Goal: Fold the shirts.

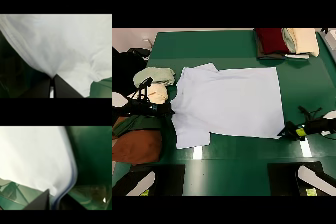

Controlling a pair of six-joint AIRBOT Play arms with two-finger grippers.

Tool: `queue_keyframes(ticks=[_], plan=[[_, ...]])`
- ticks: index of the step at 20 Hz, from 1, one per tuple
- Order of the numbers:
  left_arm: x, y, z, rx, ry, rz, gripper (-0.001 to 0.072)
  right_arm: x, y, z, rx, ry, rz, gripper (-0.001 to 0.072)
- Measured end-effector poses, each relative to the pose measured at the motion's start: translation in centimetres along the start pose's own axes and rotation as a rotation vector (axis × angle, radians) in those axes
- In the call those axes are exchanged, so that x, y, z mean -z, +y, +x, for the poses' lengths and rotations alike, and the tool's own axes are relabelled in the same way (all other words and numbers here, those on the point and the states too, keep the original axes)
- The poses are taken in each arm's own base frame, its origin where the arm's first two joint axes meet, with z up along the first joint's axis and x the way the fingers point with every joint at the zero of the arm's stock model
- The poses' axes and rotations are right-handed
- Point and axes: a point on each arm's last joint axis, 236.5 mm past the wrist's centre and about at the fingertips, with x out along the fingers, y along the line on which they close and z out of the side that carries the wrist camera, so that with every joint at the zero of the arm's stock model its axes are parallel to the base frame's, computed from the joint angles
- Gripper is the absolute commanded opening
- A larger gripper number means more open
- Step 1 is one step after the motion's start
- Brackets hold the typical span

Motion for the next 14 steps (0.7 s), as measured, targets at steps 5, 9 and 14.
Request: queue_keyframes(ticks=[5,9,14], plan=[[-2.6,-1.9,-3.2,0.014,-0.102,0.057,0.0025,-3.8,5.5,-3.1,0.026,-0.173,-0.236,0.0011],[-8.5,-8.3,-14.7,0.052,-0.418,0.216,0.0025,-6.3,15.1,-15.6,0.005,-0.523,-0.511,0.0011],[-9.8,-18.9,-36.4,0.116,-0.934,0.453,0.0025,-0.6,25.6,-36.1,0.025,-1.080,-0.785,0.0011]])
